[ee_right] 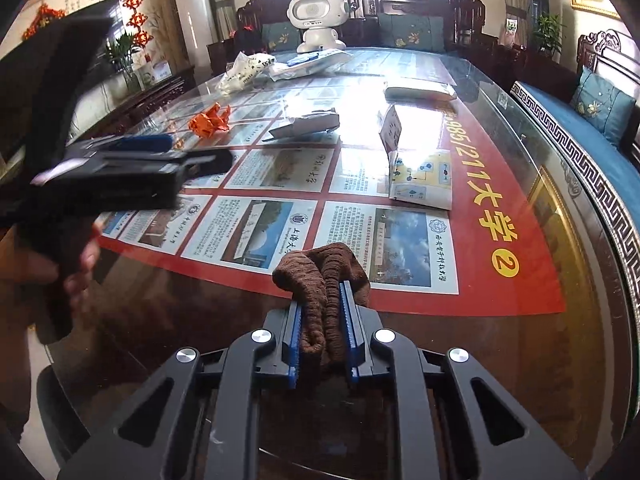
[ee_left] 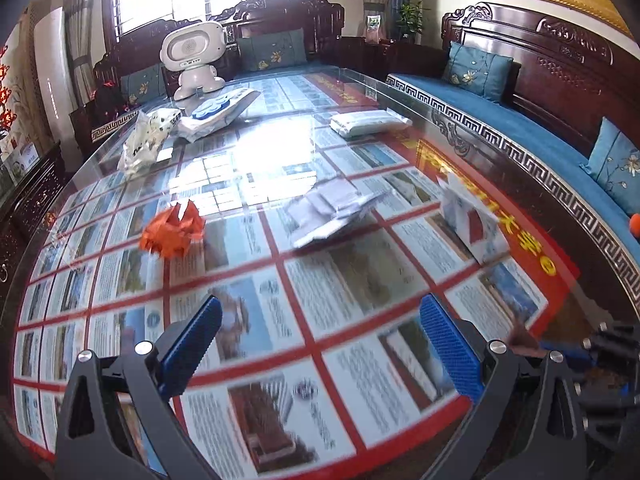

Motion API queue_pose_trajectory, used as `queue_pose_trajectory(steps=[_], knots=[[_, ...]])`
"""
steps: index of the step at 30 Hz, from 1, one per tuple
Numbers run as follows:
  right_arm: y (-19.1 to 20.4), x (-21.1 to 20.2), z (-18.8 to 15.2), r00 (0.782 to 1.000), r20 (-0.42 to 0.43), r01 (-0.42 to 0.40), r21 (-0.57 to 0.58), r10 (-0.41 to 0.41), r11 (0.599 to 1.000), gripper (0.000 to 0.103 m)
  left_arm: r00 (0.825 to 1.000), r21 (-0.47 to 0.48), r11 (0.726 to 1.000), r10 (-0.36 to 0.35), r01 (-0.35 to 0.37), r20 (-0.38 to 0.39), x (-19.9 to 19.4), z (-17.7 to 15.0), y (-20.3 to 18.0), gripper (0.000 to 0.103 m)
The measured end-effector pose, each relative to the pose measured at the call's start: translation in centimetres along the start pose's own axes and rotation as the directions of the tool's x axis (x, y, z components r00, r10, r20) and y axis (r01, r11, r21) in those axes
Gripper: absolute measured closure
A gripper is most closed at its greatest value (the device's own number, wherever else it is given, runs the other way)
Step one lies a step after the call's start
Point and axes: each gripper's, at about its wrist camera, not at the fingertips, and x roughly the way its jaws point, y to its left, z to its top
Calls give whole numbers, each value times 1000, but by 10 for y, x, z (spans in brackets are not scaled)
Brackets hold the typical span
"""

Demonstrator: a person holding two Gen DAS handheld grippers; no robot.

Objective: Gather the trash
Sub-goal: 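Grasp the folded white papers with the left tool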

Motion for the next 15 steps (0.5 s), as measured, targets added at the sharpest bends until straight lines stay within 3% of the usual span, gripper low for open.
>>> queue_pose_trajectory(steps=[6,12,15], knots=[[-6,-1,5,1000,9,-13,23,13,1000,86,999,84,996,44,-41,-29,35,37,-15,4],[-12,-2,9,999,7,-37,44,36,998,85,997,214,975,74,-64,-39,65,50,-35,6],[-13,-3,11,999,5,-43,41,43,998,85,995,244,969,61,-39,-83,84,53,-36,32]])
